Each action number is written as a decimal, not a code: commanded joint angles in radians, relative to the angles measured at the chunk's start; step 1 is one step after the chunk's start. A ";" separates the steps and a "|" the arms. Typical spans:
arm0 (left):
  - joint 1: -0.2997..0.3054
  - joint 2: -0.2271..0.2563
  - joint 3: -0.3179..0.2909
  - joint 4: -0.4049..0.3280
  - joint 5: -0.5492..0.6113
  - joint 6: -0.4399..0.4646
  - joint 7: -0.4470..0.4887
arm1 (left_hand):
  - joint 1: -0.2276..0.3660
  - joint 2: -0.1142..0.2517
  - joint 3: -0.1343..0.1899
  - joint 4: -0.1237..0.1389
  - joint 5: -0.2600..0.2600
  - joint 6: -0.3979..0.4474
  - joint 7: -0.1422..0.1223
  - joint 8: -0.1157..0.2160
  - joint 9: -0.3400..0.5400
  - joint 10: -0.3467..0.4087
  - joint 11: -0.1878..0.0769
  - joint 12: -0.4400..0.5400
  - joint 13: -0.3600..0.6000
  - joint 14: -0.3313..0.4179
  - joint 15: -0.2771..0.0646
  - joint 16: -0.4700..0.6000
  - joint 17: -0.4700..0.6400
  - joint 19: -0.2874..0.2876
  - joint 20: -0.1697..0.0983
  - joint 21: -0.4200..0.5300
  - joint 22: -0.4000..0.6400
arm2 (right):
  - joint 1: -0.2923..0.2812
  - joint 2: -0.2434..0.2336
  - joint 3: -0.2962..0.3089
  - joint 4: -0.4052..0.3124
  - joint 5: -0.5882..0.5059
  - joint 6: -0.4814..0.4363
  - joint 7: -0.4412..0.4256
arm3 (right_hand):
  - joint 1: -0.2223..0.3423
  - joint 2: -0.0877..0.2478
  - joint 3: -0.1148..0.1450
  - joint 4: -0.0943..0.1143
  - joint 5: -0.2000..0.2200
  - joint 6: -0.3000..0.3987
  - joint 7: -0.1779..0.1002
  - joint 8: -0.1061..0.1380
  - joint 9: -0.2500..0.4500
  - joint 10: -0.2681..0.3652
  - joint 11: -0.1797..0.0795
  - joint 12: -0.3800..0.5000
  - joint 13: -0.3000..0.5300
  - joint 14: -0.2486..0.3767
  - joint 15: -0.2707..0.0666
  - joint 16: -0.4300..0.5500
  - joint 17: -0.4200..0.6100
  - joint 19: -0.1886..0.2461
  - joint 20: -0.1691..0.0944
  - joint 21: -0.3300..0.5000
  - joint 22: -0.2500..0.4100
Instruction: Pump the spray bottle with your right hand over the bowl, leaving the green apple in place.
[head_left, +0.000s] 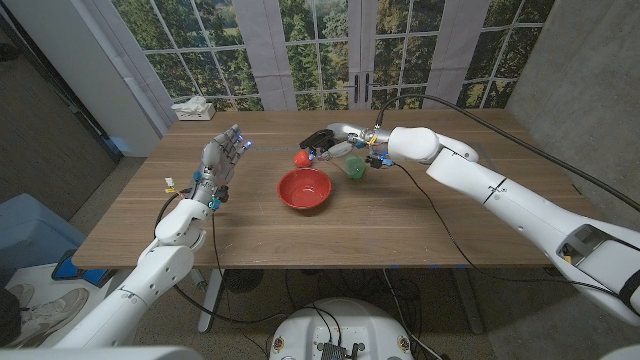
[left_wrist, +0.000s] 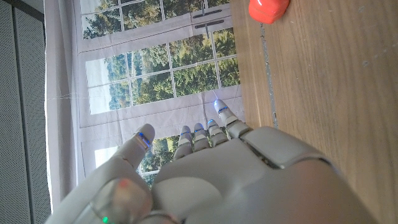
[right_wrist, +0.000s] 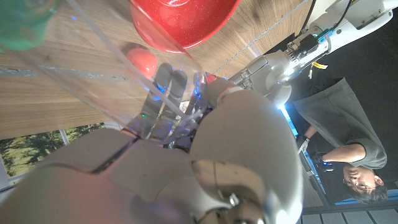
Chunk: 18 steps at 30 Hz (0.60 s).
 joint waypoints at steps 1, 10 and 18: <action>-0.002 -0.004 0.002 0.004 0.002 0.003 0.006 | -0.012 0.068 0.009 0.000 0.003 0.005 -0.007 0.002 0.006 -0.004 -0.003 -0.003 0.003 -0.003 -0.015 -0.001 -0.001 0.005 -0.001 -0.002 0.002 | 0.021 0.004 -0.011 0.008 0.008 -0.041 0.042 | 0.029 0.010 0.121 -0.002 0.006 -0.077 -0.038 0.139 0.254 -0.024 -0.002 0.001 0.028 0.013 -0.153 0.046 0.031 -0.005 -0.130 0.000 0.003; 0.003 -0.006 0.002 -0.001 0.003 0.001 0.011 | -0.012 0.068 0.010 -0.002 0.003 0.005 -0.007 0.002 0.006 -0.004 -0.003 -0.003 0.003 -0.002 -0.015 -0.001 -0.001 0.005 -0.001 -0.005 0.002 | 0.030 -0.007 -0.022 -0.005 -0.040 -0.033 0.029 | 0.028 0.009 0.110 -0.004 0.008 -0.044 -0.061 0.194 0.313 -0.006 0.006 0.002 0.016 0.023 -0.155 0.052 0.034 0.001 -0.130 0.001 0.004; 0.007 -0.003 0.003 -0.007 0.004 0.008 0.016 | -0.009 0.065 0.010 -0.008 0.002 0.002 -0.007 0.001 0.006 -0.005 -0.004 -0.003 0.003 -0.003 -0.016 -0.002 -0.003 0.006 -0.001 -0.009 0.002 | 0.027 -0.004 -0.014 0.012 -0.047 0.003 0.018 | 0.019 -0.015 0.108 -0.008 0.042 0.056 -0.038 0.258 0.332 0.110 0.033 -0.004 -0.067 0.048 -0.157 0.043 0.032 0.028 -0.125 0.004 0.004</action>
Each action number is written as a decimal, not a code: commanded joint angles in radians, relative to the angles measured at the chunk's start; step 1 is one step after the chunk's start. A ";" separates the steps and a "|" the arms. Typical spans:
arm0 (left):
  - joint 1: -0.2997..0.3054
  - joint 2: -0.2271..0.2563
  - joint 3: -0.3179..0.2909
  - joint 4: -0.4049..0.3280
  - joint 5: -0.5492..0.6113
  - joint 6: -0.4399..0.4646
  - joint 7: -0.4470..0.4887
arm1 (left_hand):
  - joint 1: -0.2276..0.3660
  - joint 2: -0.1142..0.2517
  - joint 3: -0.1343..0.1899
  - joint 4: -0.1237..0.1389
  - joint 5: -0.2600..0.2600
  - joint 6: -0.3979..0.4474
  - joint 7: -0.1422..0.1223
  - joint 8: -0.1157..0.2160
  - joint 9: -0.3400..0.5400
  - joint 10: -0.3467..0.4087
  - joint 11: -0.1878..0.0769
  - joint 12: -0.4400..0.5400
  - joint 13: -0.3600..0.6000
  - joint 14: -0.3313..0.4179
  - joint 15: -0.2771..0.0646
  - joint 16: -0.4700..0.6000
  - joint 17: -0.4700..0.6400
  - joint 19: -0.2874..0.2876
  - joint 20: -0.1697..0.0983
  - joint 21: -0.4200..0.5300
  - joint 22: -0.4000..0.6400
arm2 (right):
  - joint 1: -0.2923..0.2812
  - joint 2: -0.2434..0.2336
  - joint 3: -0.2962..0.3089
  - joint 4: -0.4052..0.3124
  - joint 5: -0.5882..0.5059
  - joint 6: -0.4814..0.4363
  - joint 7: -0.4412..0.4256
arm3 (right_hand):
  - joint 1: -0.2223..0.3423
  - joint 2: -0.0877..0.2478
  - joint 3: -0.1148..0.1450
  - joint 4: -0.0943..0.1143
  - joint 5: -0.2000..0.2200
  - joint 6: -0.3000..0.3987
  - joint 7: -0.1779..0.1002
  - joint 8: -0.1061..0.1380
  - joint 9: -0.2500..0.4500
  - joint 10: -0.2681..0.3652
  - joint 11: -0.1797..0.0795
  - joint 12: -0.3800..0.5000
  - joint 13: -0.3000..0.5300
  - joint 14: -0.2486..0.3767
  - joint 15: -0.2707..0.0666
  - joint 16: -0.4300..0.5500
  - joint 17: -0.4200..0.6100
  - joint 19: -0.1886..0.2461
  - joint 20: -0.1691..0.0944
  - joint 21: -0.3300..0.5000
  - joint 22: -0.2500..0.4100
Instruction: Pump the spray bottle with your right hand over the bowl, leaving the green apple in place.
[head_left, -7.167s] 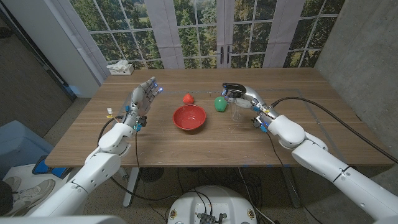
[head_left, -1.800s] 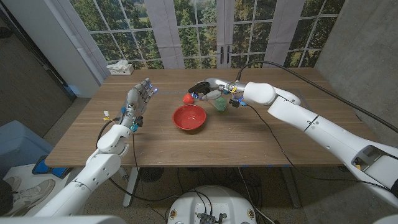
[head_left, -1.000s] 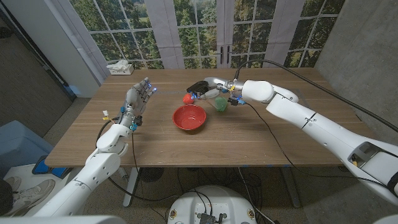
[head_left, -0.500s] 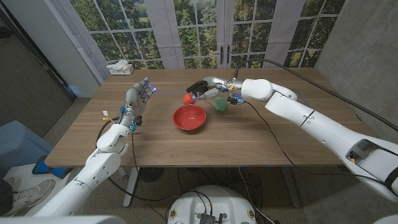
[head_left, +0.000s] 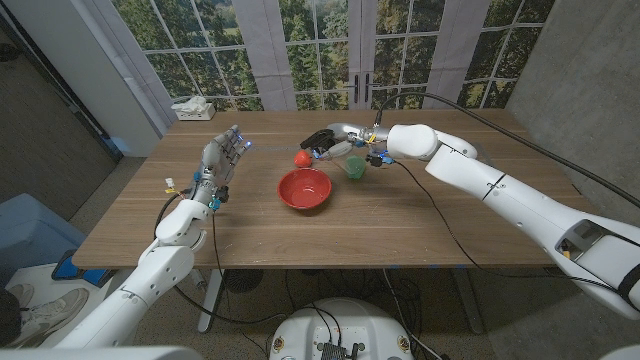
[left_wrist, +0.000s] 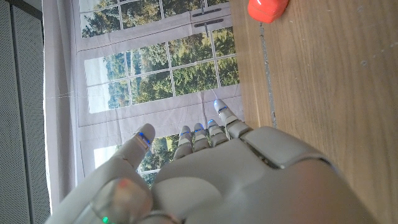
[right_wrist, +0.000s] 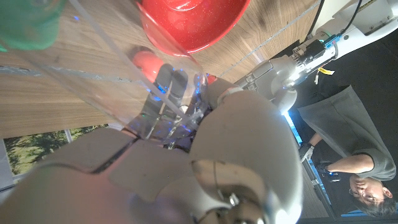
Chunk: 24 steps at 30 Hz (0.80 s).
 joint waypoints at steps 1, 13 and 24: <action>0.007 0.001 0.002 -0.010 0.004 0.008 0.011 | -0.009 0.065 0.005 -0.005 0.002 0.001 -0.008 0.000 0.006 -0.006 -0.004 -0.003 0.003 -0.004 -0.016 -0.003 0.002 0.006 -0.001 -0.002 0.002 | 0.012 0.000 -0.002 0.013 -0.017 0.023 0.006 | 0.008 -0.007 0.110 -0.008 0.031 0.053 0.003 0.041 0.049 0.054 0.015 -0.005 -0.046 0.030 -0.152 0.040 0.031 0.022 -0.125 0.005 0.004; 0.018 0.008 0.001 -0.026 0.022 0.011 0.033 | 0.004 0.064 0.004 -0.027 -0.001 -0.006 -0.008 -0.001 0.005 -0.011 -0.002 -0.005 0.002 -0.007 -0.012 -0.005 -0.001 0.007 0.002 -0.009 0.001 | 0.011 -0.003 0.004 0.014 -0.023 0.047 0.008 | -0.002 -0.053 0.118 -0.013 0.123 0.108 0.028 0.186 0.114 0.168 0.049 -0.007 -0.142 0.105 -0.155 0.029 0.036 0.054 -0.122 0.002 0.004; 0.023 0.006 -0.001 -0.030 0.018 0.007 0.031 | 0.025 0.072 0.010 -0.058 -0.006 -0.011 -0.007 -0.001 0.005 -0.015 0.002 -0.006 0.002 -0.011 -0.008 -0.006 -0.002 0.008 0.005 -0.019 0.001 | -0.001 -0.004 0.011 0.004 -0.048 0.056 -0.021 | -0.031 -0.100 0.148 -0.008 0.223 0.123 0.050 0.396 0.117 0.246 0.047 0.005 -0.210 0.189 -0.153 0.008 0.036 0.080 -0.122 -0.011 0.003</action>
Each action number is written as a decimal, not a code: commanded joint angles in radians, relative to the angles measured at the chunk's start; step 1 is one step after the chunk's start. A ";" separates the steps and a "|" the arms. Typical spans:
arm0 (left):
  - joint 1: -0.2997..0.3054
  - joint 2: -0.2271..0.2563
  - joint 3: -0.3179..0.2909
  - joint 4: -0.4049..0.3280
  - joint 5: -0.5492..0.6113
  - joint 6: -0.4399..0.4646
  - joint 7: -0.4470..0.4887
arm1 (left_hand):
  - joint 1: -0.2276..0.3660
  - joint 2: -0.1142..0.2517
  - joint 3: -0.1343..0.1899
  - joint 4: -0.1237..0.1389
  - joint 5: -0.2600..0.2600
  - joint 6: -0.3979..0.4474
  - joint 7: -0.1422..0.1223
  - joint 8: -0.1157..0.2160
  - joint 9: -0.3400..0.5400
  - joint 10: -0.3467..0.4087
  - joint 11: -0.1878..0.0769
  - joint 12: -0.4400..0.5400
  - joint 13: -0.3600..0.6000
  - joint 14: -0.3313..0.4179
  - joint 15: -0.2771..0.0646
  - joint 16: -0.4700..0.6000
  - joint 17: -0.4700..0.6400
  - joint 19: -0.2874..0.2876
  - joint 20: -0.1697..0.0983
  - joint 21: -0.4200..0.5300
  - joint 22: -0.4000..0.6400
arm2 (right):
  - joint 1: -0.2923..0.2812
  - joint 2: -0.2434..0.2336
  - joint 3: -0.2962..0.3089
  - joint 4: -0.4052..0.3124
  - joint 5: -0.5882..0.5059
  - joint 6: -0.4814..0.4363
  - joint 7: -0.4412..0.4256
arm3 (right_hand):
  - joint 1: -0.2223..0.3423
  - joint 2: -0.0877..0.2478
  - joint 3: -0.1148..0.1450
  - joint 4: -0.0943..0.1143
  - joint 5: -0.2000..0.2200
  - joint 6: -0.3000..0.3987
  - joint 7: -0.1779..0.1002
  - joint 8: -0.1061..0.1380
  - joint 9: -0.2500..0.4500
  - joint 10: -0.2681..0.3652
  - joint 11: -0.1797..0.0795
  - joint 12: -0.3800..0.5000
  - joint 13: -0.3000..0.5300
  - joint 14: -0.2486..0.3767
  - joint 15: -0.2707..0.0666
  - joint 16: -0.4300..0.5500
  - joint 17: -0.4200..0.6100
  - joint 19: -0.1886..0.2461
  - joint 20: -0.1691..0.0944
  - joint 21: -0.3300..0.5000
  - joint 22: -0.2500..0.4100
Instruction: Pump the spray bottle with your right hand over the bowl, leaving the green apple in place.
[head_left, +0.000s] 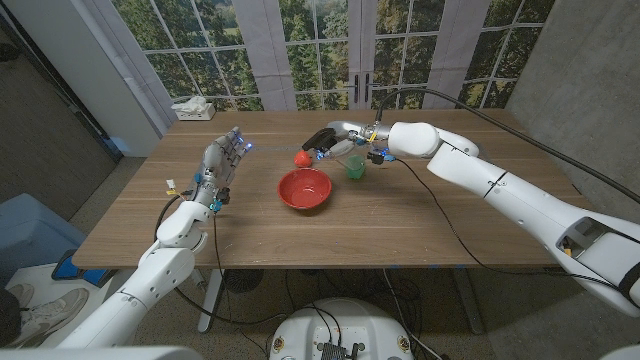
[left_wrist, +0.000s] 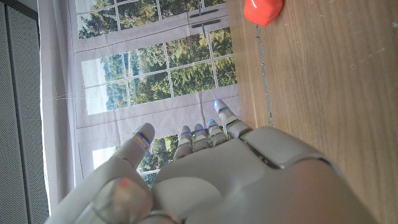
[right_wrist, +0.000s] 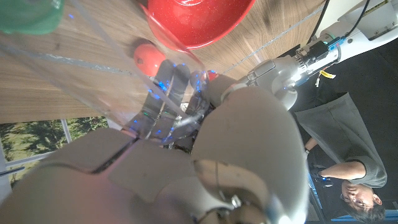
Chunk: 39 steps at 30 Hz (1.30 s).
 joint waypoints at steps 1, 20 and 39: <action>0.007 0.001 -0.003 -0.007 0.002 -0.002 0.005 | 0.015 0.066 0.004 -0.012 -0.006 -0.006 -0.003 -0.001 0.005 -0.006 0.000 -0.001 0.002 -0.008 -0.003 -0.002 0.003 0.008 0.005 -0.004 0.003 | -0.003 -0.002 0.005 -0.016 -0.024 -0.006 -0.012 | -0.011 -0.029 0.024 -0.003 0.037 0.007 0.016 0.393 0.043 0.038 -0.004 0.009 -0.029 0.080 -0.175 0.009 0.125 0.014 -0.121 -0.009 0.002; 0.005 -0.006 -0.002 -0.002 0.000 -0.008 0.002 | 0.035 0.080 0.010 -0.032 -0.011 -0.006 0.000 0.001 0.006 -0.005 0.002 0.000 0.002 -0.006 -0.004 0.001 0.004 0.012 0.006 -0.012 0.004 | 0.007 0.004 0.005 0.003 -0.017 0.014 0.007 | -0.025 -0.059 0.050 0.000 0.065 0.030 0.040 0.440 0.045 0.064 0.001 0.020 -0.054 0.123 -0.172 -0.020 0.122 0.024 -0.116 -0.011 0.003; -0.004 -0.008 0.000 0.010 -0.005 -0.004 -0.001 | 0.045 0.084 0.009 -0.038 -0.016 -0.005 0.000 0.002 0.006 -0.004 0.001 0.000 0.002 -0.007 -0.004 0.003 0.007 0.015 0.005 -0.019 0.005 | 0.014 0.022 0.010 0.039 0.019 0.018 0.014 | -0.029 -0.037 0.055 -0.002 0.083 0.017 0.028 0.439 0.044 0.002 -0.013 0.014 -0.038 0.088 -0.171 -0.050 0.126 0.007 -0.099 -0.012 0.004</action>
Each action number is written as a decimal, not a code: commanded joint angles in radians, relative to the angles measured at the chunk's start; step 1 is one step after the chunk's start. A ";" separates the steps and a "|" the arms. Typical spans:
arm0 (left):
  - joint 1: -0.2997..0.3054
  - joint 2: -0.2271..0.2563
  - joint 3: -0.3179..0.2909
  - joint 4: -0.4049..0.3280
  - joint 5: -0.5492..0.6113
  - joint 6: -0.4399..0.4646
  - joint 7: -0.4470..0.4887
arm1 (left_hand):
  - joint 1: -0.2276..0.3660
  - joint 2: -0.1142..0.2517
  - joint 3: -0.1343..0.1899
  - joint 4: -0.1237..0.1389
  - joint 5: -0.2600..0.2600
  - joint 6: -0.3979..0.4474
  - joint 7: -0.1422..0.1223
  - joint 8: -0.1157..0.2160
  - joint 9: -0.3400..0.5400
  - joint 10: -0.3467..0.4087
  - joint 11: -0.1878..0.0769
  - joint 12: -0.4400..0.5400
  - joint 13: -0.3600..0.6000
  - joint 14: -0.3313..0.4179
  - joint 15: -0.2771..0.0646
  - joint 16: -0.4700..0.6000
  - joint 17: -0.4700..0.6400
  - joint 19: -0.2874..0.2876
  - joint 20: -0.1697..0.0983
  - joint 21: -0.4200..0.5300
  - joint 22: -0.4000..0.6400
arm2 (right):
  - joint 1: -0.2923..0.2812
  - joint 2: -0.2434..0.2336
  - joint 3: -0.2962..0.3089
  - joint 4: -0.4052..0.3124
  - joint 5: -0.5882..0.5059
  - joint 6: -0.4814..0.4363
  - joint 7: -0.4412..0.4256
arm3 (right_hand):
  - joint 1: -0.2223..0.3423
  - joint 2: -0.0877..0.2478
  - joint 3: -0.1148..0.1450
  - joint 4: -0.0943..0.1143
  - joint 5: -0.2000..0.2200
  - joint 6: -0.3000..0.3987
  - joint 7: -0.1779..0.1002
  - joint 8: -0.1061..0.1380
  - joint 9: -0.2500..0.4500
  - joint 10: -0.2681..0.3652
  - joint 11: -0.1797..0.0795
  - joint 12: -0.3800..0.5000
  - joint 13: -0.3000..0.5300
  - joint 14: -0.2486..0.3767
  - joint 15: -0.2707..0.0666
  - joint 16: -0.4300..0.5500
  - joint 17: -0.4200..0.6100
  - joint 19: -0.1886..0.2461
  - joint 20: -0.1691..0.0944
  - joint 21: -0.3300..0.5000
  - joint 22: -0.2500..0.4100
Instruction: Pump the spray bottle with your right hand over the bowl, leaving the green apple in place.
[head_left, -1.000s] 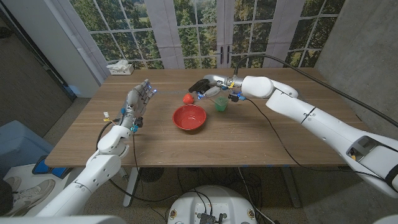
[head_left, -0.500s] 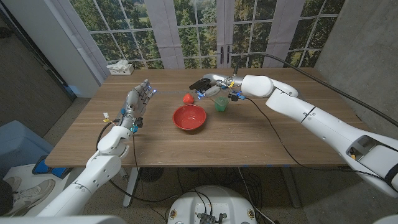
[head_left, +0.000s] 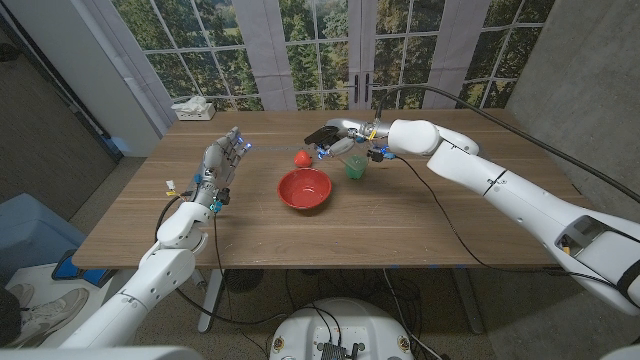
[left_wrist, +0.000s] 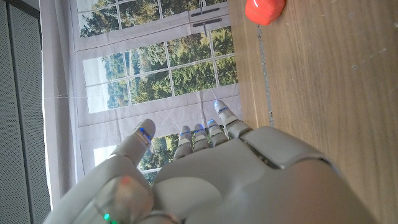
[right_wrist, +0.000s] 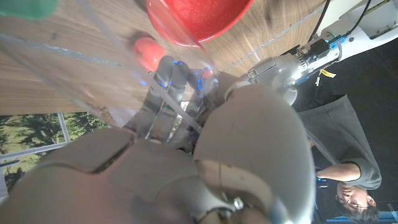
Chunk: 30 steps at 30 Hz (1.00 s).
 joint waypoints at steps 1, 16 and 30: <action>-0.008 -0.002 0.002 0.011 -0.003 0.005 -0.003 | 0.011 0.071 0.000 -0.007 0.000 0.000 0.005 0.002 0.006 -0.004 0.002 0.000 0.002 -0.007 -0.004 0.002 0.004 0.009 0.000 -0.001 0.002 | 0.005 0.012 0.006 0.028 0.038 0.001 0.008 | 0.000 0.010 0.005 -0.003 0.010 0.003 0.001 0.356 0.016 -0.015 -0.004 -0.003 0.005 -0.003 -0.132 -0.004 0.003 -0.008 -0.099 -0.004 0.003; -0.030 -0.003 0.008 0.029 -0.007 0.017 -0.009 | 0.017 0.072 -0.003 -0.009 -0.004 0.001 0.005 0.002 0.006 -0.006 0.002 0.000 0.002 -0.008 -0.003 0.004 0.005 0.011 0.000 -0.006 0.003 | 0.009 0.021 0.024 0.065 0.110 -0.019 0.008 | 0.006 0.017 -0.009 -0.005 0.023 -0.019 -0.024 0.354 0.015 -0.043 -0.011 -0.008 0.016 -0.025 -0.131 -0.008 0.005 -0.025 -0.088 0.001 0.004; -0.037 -0.002 0.013 0.021 0.000 0.028 0.003 | 0.020 0.072 -0.007 -0.010 -0.006 0.001 0.004 0.002 0.006 -0.006 0.002 0.001 0.002 -0.009 -0.004 0.004 0.006 0.012 0.000 -0.010 0.003 | -0.015 0.021 0.081 0.121 0.251 0.007 -0.002 | 0.009 0.022 -0.018 -0.005 0.031 -0.035 -0.037 0.354 0.015 -0.043 -0.013 -0.010 0.014 -0.033 -0.132 -0.005 0.006 -0.029 -0.092 0.003 0.003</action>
